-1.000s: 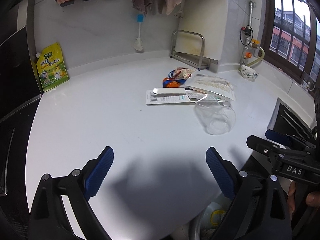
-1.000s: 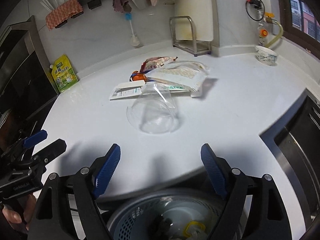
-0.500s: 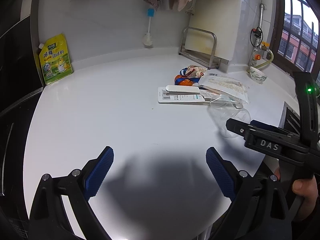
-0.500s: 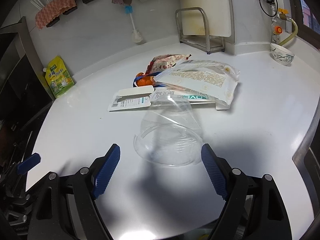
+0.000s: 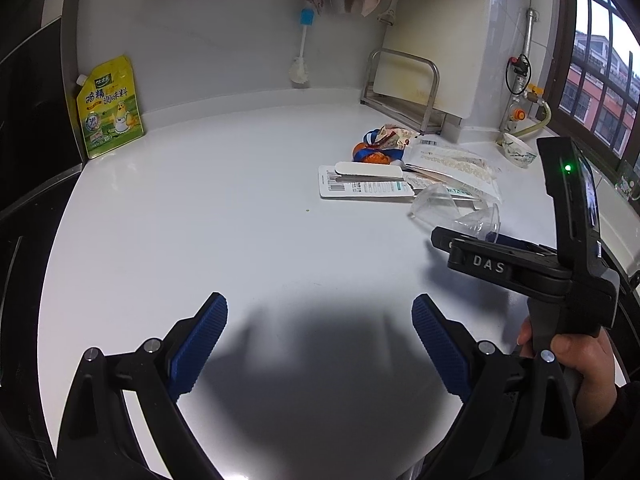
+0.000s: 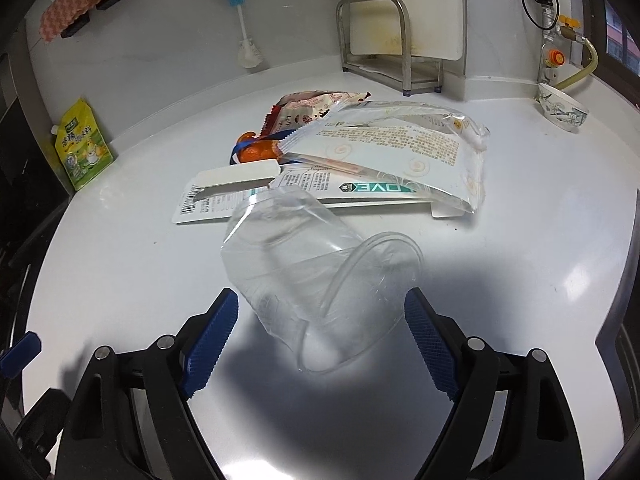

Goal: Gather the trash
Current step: 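Close the right tool on the rim of the clear plastic cup, then lift the cup with the right tool while the left tool moves toward the white toothbrush package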

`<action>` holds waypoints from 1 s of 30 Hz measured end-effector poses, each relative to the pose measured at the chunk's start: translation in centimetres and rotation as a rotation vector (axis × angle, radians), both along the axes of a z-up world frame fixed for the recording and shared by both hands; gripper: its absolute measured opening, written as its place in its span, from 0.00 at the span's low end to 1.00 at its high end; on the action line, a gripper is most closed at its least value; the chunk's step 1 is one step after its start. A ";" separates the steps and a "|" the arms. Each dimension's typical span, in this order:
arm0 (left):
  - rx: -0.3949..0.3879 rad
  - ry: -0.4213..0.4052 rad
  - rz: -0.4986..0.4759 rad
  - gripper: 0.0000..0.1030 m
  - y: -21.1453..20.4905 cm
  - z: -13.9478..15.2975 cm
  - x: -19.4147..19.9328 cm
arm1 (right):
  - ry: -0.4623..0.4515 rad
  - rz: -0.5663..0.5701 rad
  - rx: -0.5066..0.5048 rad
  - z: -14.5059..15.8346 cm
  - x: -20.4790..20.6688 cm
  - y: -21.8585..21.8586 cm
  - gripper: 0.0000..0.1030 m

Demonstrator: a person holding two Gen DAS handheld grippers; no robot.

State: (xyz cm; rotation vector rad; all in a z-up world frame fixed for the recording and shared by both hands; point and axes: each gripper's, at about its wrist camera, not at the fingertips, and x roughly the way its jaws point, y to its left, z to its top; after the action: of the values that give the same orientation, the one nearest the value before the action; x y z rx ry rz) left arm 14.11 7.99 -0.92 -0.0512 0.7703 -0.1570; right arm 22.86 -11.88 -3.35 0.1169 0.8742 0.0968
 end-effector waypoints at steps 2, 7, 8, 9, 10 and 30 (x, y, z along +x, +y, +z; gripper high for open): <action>0.000 0.000 -0.002 0.89 -0.1 0.0 0.0 | -0.015 -0.001 -0.001 0.1 0.1 -0.1 0.79; 0.002 -0.002 -0.004 0.89 -0.2 0.0 0.1 | -0.037 -0.002 -0.019 0.3 0.0 -0.3 0.70; 0.002 -0.002 -0.004 0.89 -0.2 0.0 0.1 | -0.036 0.002 -0.020 0.4 0.0 -0.3 0.65; 0.002 -0.002 -0.005 0.89 -0.3 0.0 0.1 | -0.034 0.007 -0.019 0.4 -0.1 -0.4 0.62; 0.002 -0.002 -0.007 0.89 -0.4 0.0 0.1 | -0.034 0.009 -0.016 0.4 -0.2 -0.5 0.60; -0.008 -0.013 -0.033 0.89 -2.6 1.1 0.7 | -0.109 0.006 0.058 2.6 -3.7 -3.7 0.06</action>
State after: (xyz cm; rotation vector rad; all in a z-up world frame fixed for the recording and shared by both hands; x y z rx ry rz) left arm 14.78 5.39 0.16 -0.0445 0.7578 -0.1917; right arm 19.18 -15.61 -0.78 0.1624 0.7631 0.1328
